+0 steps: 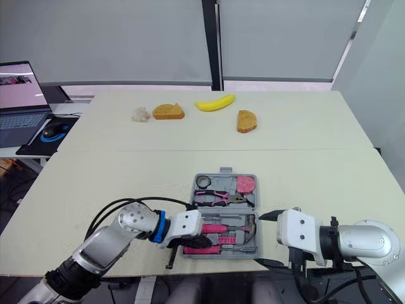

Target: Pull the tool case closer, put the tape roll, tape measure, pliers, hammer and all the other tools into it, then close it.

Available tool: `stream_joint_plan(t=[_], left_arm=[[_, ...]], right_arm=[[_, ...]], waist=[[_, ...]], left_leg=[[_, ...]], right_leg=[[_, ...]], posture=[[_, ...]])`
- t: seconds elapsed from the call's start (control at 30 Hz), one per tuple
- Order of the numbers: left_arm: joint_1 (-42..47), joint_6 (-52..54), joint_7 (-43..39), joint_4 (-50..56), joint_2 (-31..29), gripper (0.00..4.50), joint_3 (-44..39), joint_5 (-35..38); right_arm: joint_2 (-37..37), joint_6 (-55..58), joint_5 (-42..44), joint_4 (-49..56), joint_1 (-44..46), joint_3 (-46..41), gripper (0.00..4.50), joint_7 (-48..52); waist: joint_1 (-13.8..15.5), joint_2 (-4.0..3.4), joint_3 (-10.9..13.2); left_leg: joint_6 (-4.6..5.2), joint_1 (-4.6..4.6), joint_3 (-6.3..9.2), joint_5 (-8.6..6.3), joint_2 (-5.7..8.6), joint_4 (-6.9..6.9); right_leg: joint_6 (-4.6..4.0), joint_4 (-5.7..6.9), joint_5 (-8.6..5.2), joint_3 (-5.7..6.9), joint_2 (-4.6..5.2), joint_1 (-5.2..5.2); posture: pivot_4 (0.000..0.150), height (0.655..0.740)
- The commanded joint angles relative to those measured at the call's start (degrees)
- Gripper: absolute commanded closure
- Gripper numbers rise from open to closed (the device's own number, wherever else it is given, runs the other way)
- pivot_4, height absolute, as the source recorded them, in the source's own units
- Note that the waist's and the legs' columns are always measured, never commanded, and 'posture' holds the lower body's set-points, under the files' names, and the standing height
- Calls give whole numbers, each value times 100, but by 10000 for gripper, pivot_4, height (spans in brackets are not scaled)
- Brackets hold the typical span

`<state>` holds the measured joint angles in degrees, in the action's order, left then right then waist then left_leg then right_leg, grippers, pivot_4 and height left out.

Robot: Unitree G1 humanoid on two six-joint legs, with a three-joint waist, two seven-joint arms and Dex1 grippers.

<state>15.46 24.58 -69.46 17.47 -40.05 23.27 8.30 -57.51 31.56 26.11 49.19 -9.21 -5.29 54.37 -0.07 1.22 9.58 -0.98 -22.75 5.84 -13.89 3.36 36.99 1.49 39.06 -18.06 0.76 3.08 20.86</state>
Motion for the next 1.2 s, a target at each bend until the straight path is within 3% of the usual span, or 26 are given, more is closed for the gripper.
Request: stream_joint_plan(t=[0.03,0.23,0.67,0.77,0.87,1.0,1.2], left_arm=[[45,-231,-45,210,7,44929,-643,566],[-37,-717,332,-316,-7,44929,-1272,592],[74,-2538,1178,-2898,106,44929,-2406,370],[96,-2748,1279,-3392,194,45000,-2418,346],[83,-2772,1149,-3589,261,45000,-2229,292],[56,-2854,870,-3750,295,45000,-1896,84],[273,-3060,705,-4112,437,45000,-1612,-129]], right_arm=[[-23,-242,-74,-143,184,-31,0,99],[-16,-502,-306,-707,477,-88,0,112],[517,-1205,-1018,-2430,422,-369,0,-355],[757,-1406,-1187,-2796,563,-128,6125,-433],[976,-1642,-1438,-3192,769,235,17015,-441],[1332,-1893,-1773,-3806,1199,826,27202,-436],[1765,-2121,-2145,-4637,1741,1440,39503,-387]], waist=[[-2,-1,0],[-1,0,0],[-4,0,0],[-5,0,0],[-7,-1,0],[-12,-1,-1],[-22,-1,-1]], left_leg=[[0,1,0,0,0,0],[0,1,-1,0,0,0],[-1,-1,-3,0,2,-2],[-1,-1,-4,1,2,-1],[-1,0,-5,1,2,-1],[-1,0,-7,1,3,0],[-2,-7,-10,1,3,1]], right_leg=[[0,0,0,0,0,0],[0,-2,0,-1,1,0],[-1,-1,1,-3,3,6],[-1,0,1,-5,3,7],[-1,3,2,-5,3,8],[-1,4,2,-7,3,10],[-2,16,2,-10,2,27]], posture=[[1500,7361],[1500,7361],[1500,7361],[1500,7361],[1500,7361],[1500,7361],[1500,7361]])
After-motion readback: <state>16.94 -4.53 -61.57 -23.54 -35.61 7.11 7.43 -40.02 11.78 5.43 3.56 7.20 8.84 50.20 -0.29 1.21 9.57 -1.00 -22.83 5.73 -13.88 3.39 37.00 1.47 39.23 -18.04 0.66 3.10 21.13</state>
